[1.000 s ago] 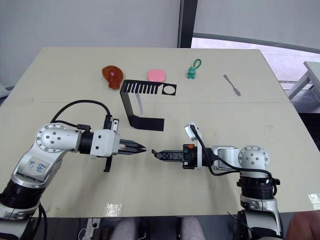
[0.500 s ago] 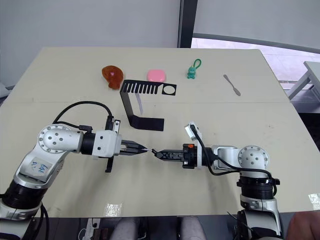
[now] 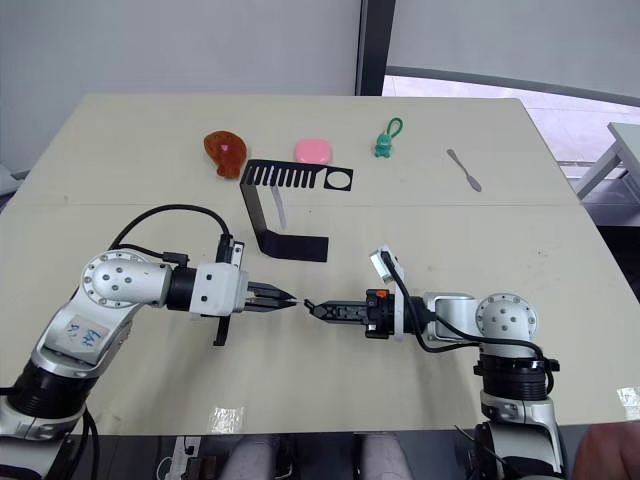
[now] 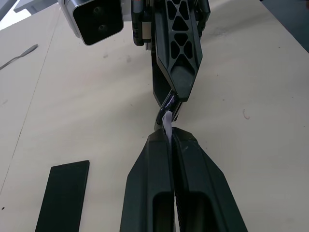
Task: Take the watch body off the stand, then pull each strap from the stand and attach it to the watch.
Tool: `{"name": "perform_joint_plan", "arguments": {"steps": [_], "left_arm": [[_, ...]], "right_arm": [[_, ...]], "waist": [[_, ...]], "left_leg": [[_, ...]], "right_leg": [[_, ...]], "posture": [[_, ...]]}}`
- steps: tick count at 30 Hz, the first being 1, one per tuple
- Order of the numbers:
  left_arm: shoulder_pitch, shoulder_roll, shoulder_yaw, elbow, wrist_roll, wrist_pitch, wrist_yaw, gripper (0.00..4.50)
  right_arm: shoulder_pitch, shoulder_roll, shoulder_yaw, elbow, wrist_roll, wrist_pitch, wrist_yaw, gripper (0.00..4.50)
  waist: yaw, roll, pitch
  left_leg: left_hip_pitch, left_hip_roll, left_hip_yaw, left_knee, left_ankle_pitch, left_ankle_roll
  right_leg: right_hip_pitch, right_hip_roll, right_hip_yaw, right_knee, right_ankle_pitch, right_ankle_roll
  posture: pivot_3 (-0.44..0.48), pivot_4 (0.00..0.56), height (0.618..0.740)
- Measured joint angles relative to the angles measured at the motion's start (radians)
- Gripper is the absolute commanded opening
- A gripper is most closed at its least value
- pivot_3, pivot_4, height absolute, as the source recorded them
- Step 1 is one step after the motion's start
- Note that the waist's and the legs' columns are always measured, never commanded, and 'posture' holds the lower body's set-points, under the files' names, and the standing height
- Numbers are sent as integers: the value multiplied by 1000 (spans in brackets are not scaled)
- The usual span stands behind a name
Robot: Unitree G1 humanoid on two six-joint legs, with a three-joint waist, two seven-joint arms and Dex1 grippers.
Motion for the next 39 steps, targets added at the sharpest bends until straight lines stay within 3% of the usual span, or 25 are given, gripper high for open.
{"name": "perform_joint_plan", "arguments": {"steps": [39], "left_arm": [[-102, -32, -107, 2, 139, 41, -31, 0]], "right_arm": [[-14, -11, -3, 15, -3, 18, -5, 1509]], "waist": [[0, 0, 0]], "left_leg": [[0, 0, 0, 0, 0, 0]], "right_leg": [[0, 0, 0, 0, 0, 0]], "posture": [[0, 150, 740]]}}
